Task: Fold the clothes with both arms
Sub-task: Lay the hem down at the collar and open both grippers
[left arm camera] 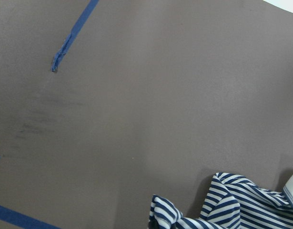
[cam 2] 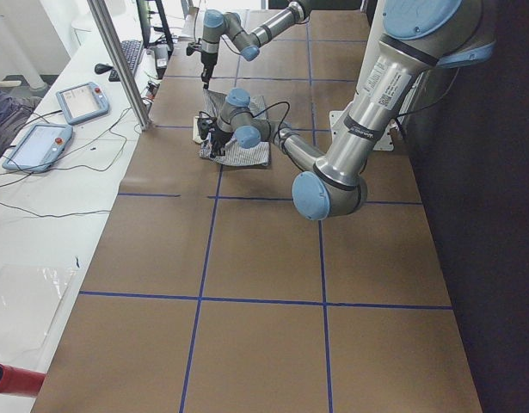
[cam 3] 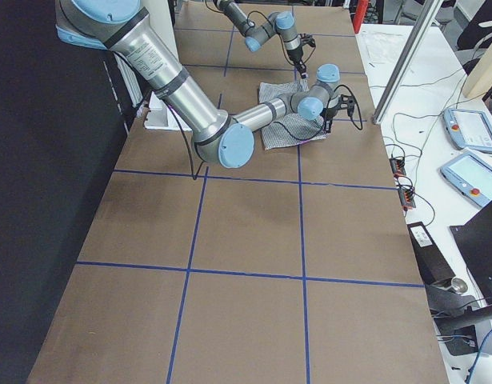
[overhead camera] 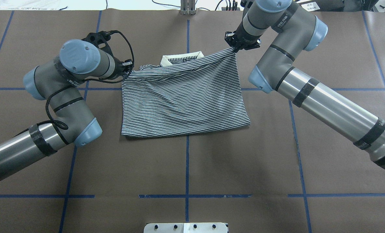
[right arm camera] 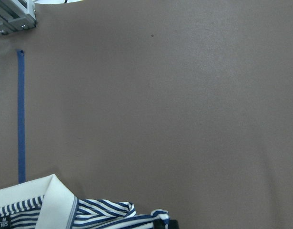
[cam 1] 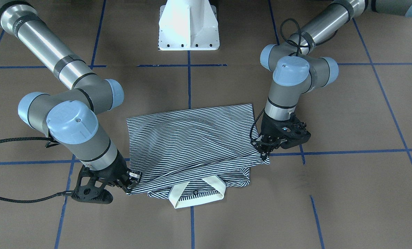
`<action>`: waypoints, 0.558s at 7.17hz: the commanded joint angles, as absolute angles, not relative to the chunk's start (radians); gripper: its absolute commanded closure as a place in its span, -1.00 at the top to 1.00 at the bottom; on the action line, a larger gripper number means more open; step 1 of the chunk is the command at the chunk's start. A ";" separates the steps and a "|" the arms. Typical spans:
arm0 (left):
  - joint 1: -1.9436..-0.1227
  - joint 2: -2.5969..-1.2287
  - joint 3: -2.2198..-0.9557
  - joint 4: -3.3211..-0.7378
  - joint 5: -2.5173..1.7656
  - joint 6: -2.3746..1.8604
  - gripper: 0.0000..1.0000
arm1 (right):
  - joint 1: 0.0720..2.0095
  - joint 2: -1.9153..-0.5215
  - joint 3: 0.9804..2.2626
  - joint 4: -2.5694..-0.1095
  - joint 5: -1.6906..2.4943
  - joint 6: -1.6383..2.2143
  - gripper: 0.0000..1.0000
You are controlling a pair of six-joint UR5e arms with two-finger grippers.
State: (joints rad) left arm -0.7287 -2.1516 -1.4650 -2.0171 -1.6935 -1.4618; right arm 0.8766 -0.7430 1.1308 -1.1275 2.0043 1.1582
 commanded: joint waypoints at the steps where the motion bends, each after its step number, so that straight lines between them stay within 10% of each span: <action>1: -0.729 -2.161 -1.466 -2.016 -1.695 -1.462 -1.00 | 0.870 -0.747 1.134 -1.108 2.003 1.158 -1.00; 2: -0.729 -2.164 -1.466 -2.016 -1.695 -1.460 -0.57 | 0.864 -0.764 1.134 -1.068 2.002 1.158 -0.85; 3: -0.729 -2.164 -1.465 -2.016 -1.694 -1.459 0.98 | 0.851 -0.773 1.137 -1.059 1.994 1.143 0.98; 4: -0.733 -2.166 -1.465 -2.014 -1.695 -1.459 1.00 | 0.853 -0.785 1.138 -1.042 1.996 1.123 1.00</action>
State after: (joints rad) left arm -0.7303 -2.1643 -1.4656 -2.0153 -1.6943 -1.4595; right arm 0.8565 -0.7715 1.1360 -1.0618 1.9971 1.1425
